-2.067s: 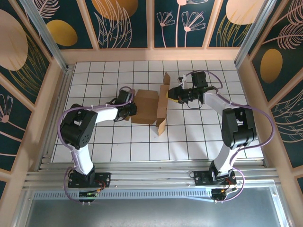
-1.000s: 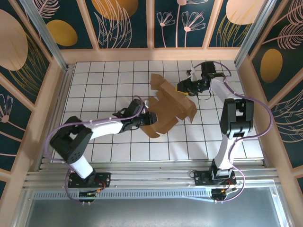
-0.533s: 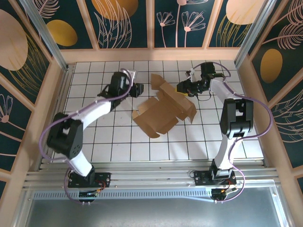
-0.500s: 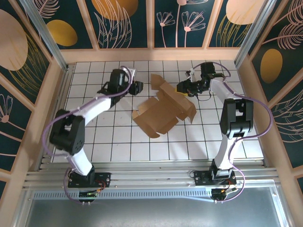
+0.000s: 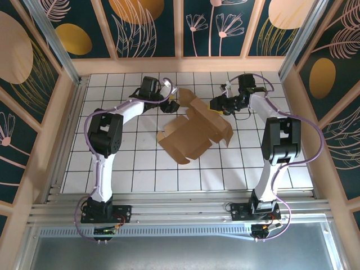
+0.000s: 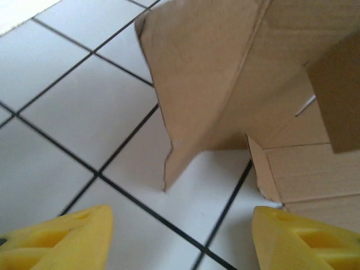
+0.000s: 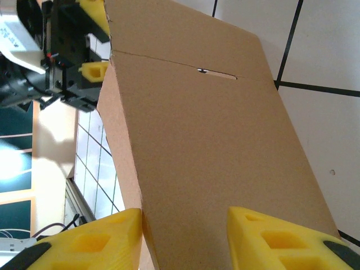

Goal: Fold the paper box

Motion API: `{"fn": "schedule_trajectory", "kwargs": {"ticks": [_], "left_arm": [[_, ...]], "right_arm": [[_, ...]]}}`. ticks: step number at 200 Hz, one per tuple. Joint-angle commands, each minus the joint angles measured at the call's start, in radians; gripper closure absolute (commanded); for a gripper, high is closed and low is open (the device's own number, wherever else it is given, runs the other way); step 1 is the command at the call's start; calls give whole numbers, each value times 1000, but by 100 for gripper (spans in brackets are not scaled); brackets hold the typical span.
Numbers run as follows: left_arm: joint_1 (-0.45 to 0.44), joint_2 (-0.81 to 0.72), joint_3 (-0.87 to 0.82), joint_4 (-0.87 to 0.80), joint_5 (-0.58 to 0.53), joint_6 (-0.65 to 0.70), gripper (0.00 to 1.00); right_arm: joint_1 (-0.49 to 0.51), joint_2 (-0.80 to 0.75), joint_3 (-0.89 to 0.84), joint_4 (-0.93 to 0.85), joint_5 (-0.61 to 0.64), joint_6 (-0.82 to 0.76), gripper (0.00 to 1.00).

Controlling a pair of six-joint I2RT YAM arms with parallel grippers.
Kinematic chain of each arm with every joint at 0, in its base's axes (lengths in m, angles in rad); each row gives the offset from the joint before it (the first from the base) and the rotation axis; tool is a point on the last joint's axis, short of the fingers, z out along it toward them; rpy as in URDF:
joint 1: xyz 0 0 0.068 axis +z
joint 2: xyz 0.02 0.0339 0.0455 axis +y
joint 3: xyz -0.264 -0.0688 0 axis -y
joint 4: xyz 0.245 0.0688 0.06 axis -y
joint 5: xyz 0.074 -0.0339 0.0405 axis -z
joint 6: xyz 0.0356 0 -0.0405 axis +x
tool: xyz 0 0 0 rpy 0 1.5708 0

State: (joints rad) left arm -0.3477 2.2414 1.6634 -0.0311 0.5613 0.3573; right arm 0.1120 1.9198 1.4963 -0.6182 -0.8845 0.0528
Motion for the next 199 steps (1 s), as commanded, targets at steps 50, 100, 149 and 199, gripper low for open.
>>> {"fn": "schedule_trajectory", "kwargs": {"ticks": [50,100,149,199], "left_arm": [[0,144,198,-62,148,85,41],[-1,176,246,-88,300,17,52],[-10,133,226,-82,314,-83,84],[-30,79,195,-1,323,-359,93]], "right_arm": [[0,-3,12,-46,8,-25,56],[-1,-7,7,-43,10,-22,56],[1,-13,-5,-28,13,-12,56],[6,-16,-17,-8,22,2,57]]}}
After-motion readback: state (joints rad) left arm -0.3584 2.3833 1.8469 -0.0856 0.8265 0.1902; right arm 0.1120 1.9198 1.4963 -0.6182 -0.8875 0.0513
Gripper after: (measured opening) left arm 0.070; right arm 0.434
